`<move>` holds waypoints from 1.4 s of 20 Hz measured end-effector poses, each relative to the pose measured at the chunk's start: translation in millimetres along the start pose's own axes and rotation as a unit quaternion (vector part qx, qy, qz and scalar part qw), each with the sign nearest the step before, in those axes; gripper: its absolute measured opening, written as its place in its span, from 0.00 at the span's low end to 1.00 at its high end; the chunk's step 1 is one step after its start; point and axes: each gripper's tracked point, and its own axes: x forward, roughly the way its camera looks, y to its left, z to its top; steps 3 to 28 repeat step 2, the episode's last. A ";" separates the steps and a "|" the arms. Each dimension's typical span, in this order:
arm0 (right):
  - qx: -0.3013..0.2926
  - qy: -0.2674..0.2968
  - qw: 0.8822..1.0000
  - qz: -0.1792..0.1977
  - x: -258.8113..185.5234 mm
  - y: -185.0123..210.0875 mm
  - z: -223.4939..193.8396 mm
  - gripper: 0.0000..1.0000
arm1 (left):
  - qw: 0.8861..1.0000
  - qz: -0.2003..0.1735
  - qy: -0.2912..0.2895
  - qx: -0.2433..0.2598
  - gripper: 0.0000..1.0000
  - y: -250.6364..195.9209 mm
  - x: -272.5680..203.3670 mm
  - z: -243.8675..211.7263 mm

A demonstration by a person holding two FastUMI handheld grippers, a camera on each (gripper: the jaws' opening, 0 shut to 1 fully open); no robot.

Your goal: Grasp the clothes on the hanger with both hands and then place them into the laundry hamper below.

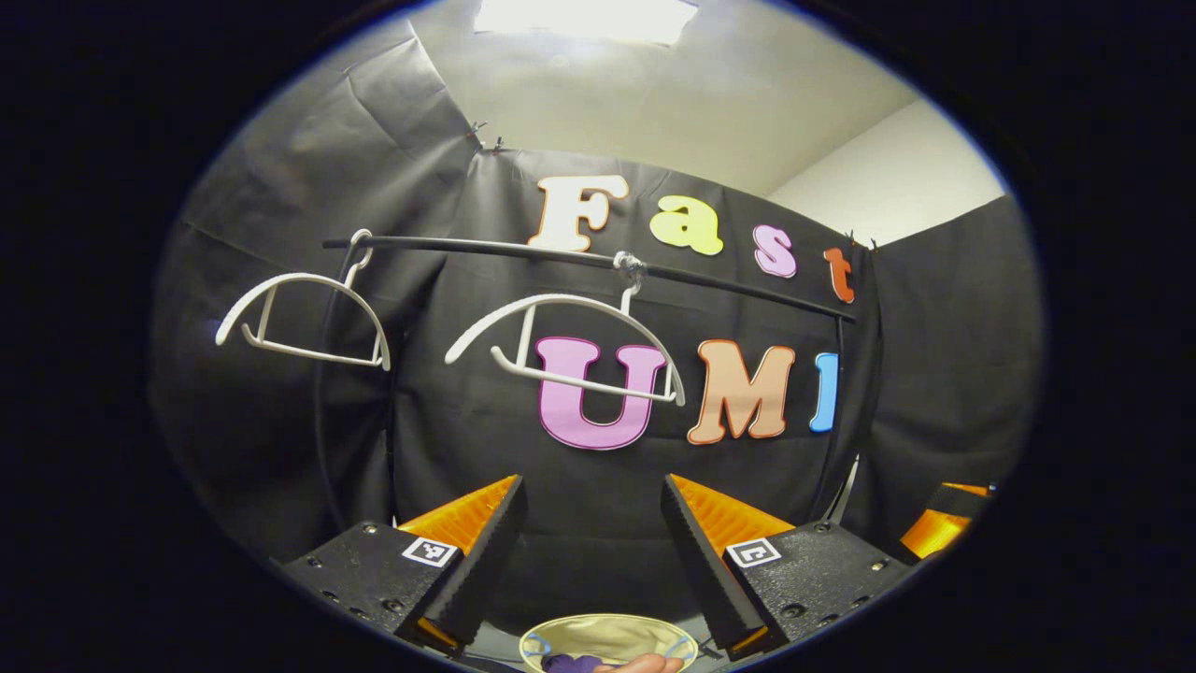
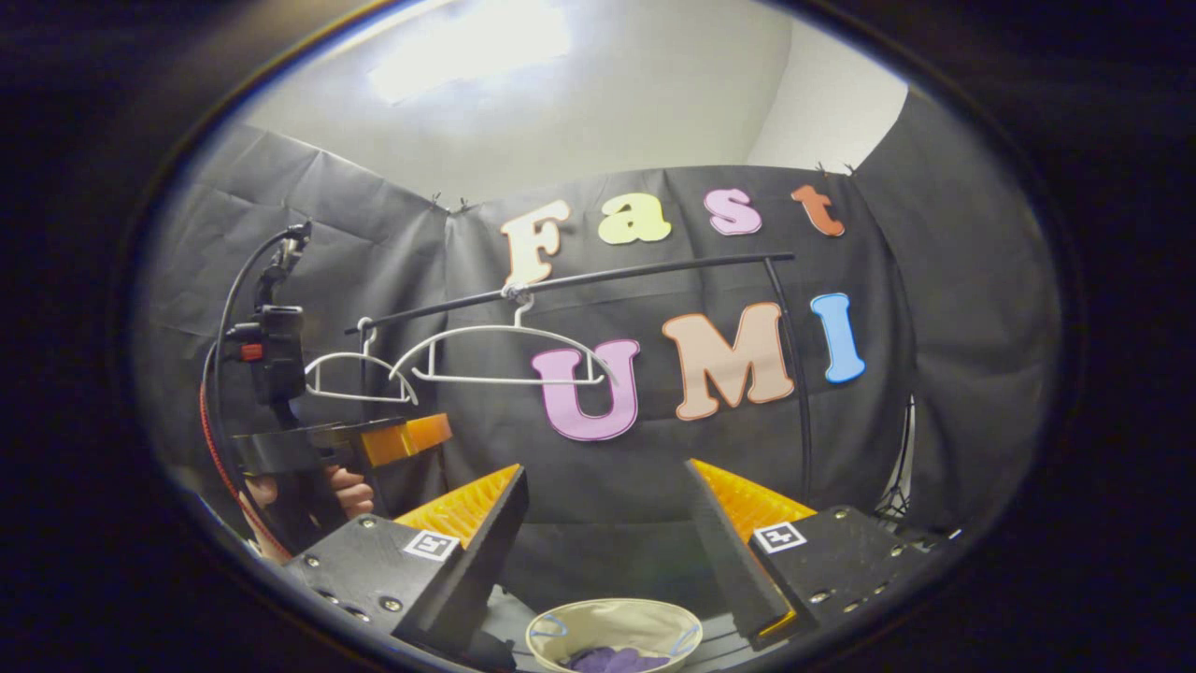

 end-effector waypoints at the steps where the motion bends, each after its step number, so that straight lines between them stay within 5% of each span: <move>1: -0.001 -0.001 1.000 0.001 -2.8 -3.2 0.2 0.93 | 1.000 -0.004 0.000 -0.001 0.84 -6.0 -0.4 -1.0; 2: -0.001 0.001 1.000 0.000 -4.8 -7.9 -2.1 0.99 | 1.000 -0.007 -0.002 -0.002 0.94 -10.3 0.0 -2.4; 28: -0.001 0.001 1.000 0.000 -4.8 -7.9 -2.1 0.99 | 1.000 -0.007 -0.002 -0.002 0.94 -10.3 0.0 -2.4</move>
